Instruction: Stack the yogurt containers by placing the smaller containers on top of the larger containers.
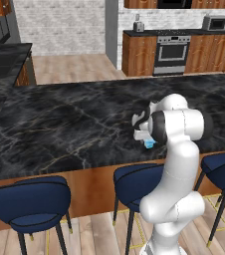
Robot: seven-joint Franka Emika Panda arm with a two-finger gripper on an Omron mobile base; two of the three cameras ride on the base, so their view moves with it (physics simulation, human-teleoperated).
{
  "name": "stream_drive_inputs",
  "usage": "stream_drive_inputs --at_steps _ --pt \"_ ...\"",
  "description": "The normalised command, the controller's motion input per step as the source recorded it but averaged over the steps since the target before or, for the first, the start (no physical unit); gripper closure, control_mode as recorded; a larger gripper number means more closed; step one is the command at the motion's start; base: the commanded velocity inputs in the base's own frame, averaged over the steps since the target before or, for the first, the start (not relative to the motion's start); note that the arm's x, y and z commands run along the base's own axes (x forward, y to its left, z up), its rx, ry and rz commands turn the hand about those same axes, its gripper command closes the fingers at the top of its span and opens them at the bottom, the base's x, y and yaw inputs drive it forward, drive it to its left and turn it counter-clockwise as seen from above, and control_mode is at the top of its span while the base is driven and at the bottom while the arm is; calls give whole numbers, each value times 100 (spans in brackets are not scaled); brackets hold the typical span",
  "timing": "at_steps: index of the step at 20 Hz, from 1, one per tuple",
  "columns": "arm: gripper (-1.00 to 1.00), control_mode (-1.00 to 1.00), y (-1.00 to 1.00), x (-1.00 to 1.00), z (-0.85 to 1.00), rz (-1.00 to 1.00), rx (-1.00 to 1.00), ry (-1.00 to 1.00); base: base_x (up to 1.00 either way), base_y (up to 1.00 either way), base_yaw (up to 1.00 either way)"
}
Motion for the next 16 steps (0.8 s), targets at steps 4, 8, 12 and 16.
stream_drive_inputs --at_steps 4,8,12,16 --pt "-100 -100 0 0 -15 0 0 0 0 0 0" --pt "-100 -100 0 0 -14 0 0 0 0 0 0" --pt "100 -100 0 0 -5 0 0 0 0 0 0" --pt "100 -100 0 0 0 0 0 0 0 0 0"
